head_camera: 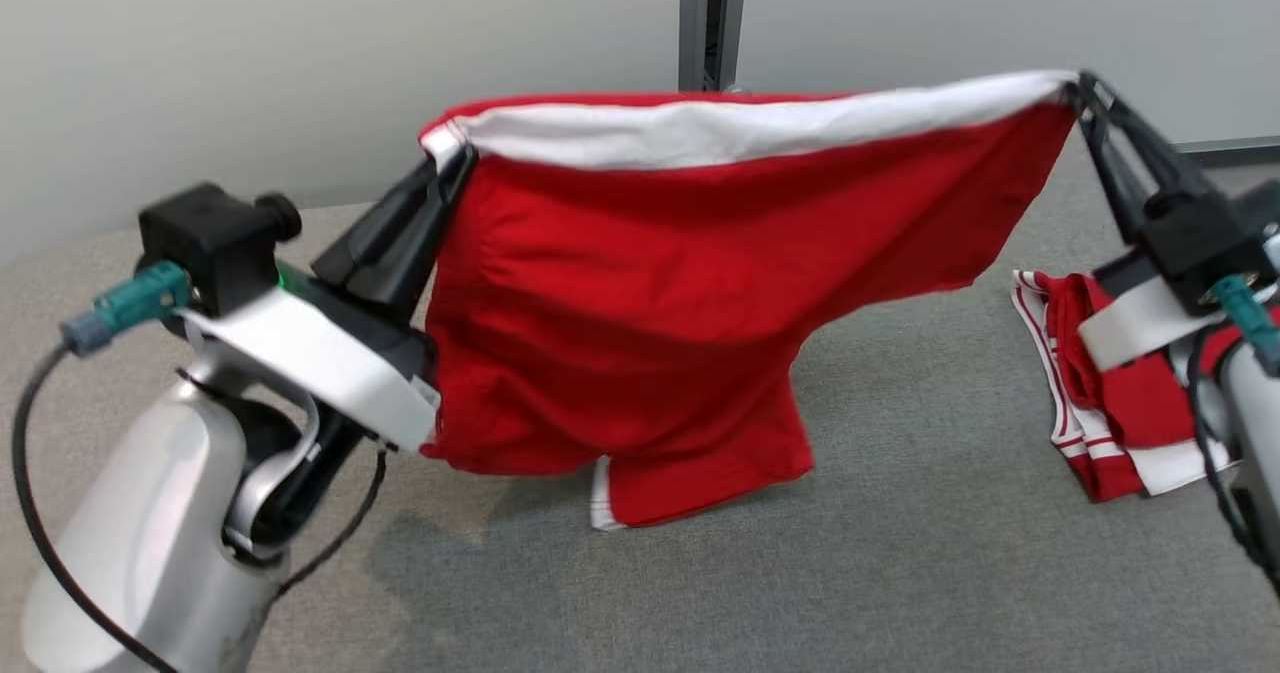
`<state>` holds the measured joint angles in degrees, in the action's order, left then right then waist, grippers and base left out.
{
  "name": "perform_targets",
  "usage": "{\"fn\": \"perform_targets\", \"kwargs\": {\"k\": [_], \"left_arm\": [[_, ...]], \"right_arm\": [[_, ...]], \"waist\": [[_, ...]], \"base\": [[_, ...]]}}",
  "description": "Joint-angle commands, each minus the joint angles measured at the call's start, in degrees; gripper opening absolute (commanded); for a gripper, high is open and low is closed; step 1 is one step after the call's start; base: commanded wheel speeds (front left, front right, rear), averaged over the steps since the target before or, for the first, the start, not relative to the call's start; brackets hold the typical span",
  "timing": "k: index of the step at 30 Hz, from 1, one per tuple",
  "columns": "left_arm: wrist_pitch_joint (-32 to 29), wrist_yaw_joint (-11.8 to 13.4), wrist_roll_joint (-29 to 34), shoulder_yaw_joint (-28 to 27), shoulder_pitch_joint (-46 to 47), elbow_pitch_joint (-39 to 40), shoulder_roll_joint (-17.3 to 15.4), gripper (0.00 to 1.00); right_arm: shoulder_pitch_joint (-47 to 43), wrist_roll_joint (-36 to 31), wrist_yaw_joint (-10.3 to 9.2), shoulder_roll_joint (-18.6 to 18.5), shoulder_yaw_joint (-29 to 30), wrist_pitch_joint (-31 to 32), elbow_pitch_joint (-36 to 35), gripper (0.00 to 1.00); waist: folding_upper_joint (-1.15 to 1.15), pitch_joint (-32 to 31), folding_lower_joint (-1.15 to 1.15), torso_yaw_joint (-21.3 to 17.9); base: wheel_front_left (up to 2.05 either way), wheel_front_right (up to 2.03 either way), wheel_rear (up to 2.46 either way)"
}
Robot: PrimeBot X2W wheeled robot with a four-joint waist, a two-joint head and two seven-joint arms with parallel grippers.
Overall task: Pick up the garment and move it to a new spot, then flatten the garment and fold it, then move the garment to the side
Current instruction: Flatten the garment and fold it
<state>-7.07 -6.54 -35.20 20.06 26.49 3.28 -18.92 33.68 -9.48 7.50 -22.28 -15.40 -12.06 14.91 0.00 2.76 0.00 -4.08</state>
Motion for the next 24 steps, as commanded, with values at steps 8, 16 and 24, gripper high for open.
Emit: {"fn": "perform_targets", "kwargs": {"k": [8,16,24], "left_arm": [[-3.49,1.03,-2.92,-2.7,4.56,3.06,-1.36,0.0],[-5.12,1.01,-3.19,-3.61,7.48,4.83,-3.36,0.0],[-8.75,-0.89,-2.8,-0.69,25.1,0.93,-9.1,0.0]], "right_arm": [[3.46,4.69,-0.02,-4.59,-0.12,5.71,-10.03,0.0],[5.19,7.04,-0.02,-5.0,1.13,9.94,-14.75,0.0],[25.37,9.83,-0.02,-7.51,-6.8,16.14,-11.61,0.0]], "waist": [[0.0,-0.31,0.0,-0.57],[0.0,4.5,0.0,-0.53],[0.0,17.42,0.0,-1.78]], "base": [[0.0,0.0,0.0],[0.0,0.0,0.0],[0.0,0.0,0.0]]}}
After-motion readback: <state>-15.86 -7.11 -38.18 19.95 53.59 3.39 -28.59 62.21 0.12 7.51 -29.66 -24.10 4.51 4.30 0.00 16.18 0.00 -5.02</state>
